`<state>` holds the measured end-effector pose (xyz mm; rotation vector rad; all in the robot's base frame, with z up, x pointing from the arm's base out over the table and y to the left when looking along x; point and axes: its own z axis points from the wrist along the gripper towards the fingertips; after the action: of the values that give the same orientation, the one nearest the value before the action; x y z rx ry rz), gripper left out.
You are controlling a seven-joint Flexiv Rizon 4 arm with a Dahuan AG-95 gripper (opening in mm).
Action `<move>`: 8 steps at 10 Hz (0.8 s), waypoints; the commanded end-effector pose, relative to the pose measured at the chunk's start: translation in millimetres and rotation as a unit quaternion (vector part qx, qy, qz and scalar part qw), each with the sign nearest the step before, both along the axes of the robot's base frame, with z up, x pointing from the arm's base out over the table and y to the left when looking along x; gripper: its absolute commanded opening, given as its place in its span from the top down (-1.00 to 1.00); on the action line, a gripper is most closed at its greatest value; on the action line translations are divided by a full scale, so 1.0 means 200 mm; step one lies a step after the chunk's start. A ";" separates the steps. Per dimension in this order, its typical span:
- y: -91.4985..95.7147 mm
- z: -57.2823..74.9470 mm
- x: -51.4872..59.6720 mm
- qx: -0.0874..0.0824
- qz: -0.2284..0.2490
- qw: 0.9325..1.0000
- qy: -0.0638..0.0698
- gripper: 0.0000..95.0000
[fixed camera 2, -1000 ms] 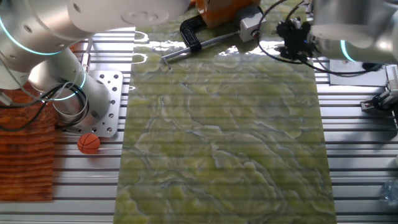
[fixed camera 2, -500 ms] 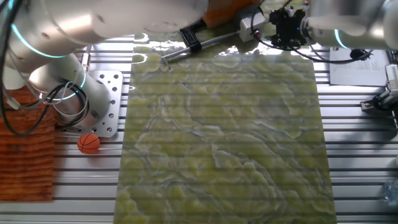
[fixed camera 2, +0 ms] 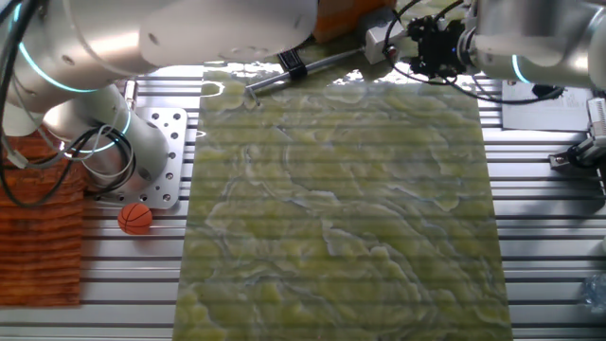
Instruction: Press the button horizontally
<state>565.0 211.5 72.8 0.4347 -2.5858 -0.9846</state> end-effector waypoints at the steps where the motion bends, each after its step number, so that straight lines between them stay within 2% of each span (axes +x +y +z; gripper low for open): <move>1: -0.03 0.00 -0.02 0.032 -0.004 0.999 0.005 0.20; 3: -0.03 0.01 -0.03 0.047 -0.010 0.999 0.009 0.20; 4: -0.02 0.01 -0.03 0.057 -0.010 0.998 0.008 -0.20; 5: -0.02 0.01 -0.03 0.064 -0.012 0.998 0.005 -0.20; 8: -0.01 0.01 -0.04 0.066 -0.020 0.998 0.005 -0.20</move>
<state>556.8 210.5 74.9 0.4087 -2.5424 -1.1704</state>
